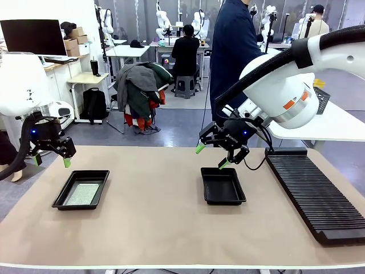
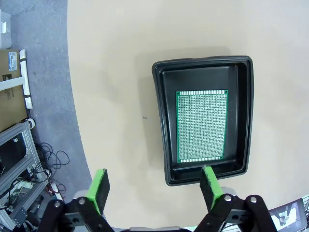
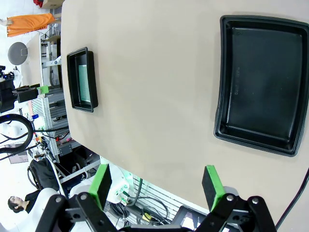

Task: Inspect and transfer BCBs to ESD trays.
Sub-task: Pick up the Blank PCB from the PCB Rack and place it in the right ESD tray.

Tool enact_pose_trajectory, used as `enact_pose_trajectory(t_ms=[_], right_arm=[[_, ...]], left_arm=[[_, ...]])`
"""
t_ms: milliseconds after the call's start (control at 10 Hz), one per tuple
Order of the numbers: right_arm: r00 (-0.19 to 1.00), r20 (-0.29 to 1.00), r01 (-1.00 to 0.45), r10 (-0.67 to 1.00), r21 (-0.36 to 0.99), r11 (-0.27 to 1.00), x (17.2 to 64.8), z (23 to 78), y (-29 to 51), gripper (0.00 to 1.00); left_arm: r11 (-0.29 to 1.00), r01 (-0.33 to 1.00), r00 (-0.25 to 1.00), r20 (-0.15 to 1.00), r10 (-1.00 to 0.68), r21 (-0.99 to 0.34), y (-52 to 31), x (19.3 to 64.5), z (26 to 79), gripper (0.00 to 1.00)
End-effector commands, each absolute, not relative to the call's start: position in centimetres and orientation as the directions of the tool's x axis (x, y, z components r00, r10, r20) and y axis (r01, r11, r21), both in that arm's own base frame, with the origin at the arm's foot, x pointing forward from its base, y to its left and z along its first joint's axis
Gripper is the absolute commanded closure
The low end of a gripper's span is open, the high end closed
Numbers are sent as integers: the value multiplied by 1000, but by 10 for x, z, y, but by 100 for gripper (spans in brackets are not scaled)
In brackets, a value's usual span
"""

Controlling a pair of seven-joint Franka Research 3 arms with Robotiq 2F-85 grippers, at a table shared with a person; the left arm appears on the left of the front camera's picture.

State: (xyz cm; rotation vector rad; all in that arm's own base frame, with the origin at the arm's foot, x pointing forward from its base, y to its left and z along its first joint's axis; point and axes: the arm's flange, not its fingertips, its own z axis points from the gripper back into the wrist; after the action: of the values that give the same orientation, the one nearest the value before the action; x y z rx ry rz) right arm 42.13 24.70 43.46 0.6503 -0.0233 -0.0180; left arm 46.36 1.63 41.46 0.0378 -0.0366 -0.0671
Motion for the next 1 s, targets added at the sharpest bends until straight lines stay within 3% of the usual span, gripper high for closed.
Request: enact_pose_trajectory(t_ms=[0,900], right_arm=[[999,14,30,-47,595,803,423,434,250,0],[999,14,30,-47,595,803,423,434,250,0]], left_arm=[[997,63,997,40,-64,39,18,464,413,0],[997,63,997,40,-64,39,18,464,413,0]])
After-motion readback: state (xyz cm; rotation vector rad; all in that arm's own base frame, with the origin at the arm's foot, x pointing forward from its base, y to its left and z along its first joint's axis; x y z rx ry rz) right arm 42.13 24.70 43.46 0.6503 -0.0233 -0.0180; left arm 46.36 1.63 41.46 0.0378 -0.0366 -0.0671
